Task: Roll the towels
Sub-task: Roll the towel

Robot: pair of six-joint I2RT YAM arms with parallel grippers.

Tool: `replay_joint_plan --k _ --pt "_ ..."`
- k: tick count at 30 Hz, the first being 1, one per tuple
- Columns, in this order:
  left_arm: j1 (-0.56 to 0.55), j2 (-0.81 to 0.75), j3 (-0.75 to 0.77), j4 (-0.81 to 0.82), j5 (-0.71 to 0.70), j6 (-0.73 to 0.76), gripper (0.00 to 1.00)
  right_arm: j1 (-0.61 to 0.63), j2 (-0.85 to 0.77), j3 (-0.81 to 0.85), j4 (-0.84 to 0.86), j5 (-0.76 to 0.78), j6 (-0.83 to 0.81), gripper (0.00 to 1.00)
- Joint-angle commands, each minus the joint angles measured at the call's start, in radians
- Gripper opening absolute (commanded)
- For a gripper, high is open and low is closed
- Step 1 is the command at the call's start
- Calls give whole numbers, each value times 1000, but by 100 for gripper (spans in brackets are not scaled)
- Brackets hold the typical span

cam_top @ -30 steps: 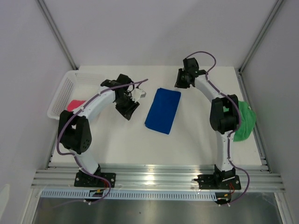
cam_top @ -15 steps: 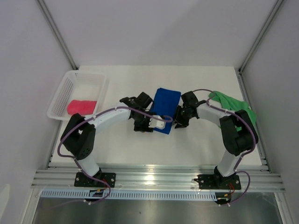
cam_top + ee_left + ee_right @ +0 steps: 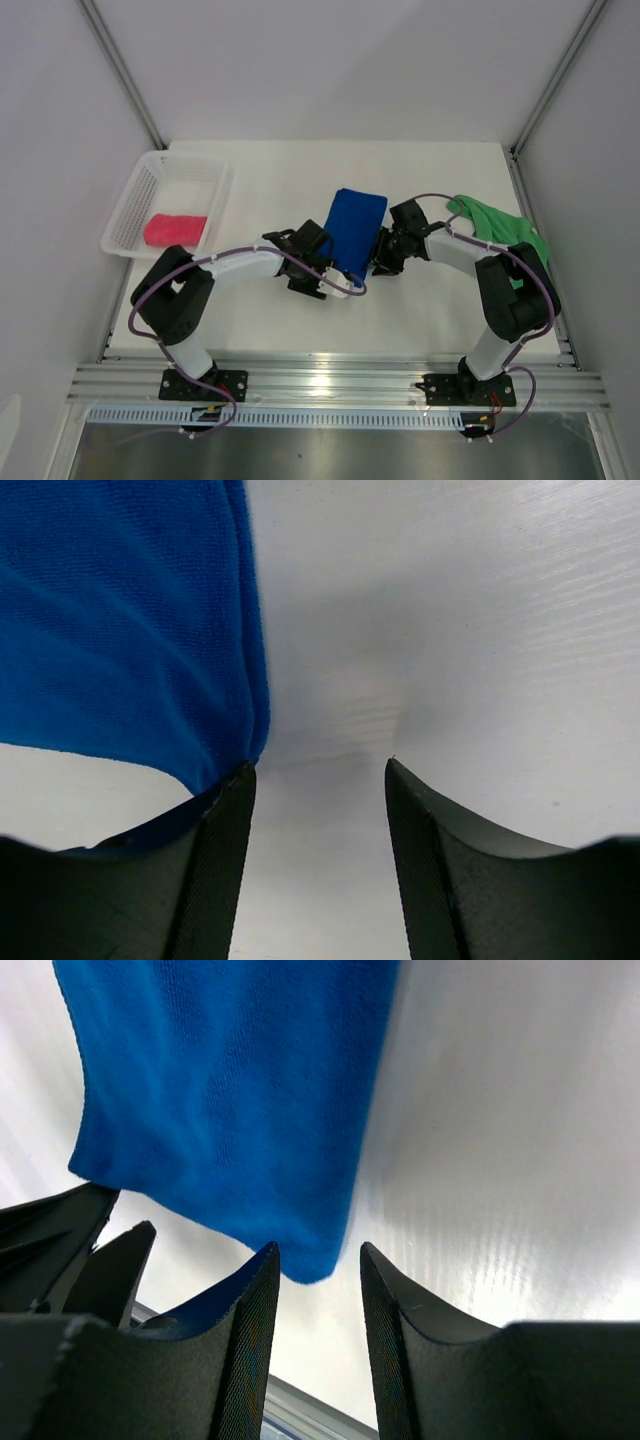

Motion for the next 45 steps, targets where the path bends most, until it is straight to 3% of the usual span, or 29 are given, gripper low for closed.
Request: replay_joint_plan --k 1,7,11,17,24,33,39,45 --pt "0 -41 32 -47 36 31 57 -24 -74 -21 19 -2 -18 41" --pt "6 -88 57 -193 105 28 57 -50 -112 -49 14 6 -41 41" --pt "26 -79 207 -278 197 -16 59 -63 -126 -61 13 0 -47 41" --pt "29 -3 236 -211 150 -4 62 -79 -138 -82 24 -2 -48 41" --pt "27 96 173 -89 36 62 62 -88 -147 -105 24 1 -47 41" --pt "27 140 123 -52 -8 68 60 -91 -187 -130 56 -5 -62 41" --pt "26 168 86 30 -51 28 43 -93 -334 -191 226 45 -146 44" --pt "26 183 83 37 -68 -27 8 -93 -535 -260 461 113 -472 48"
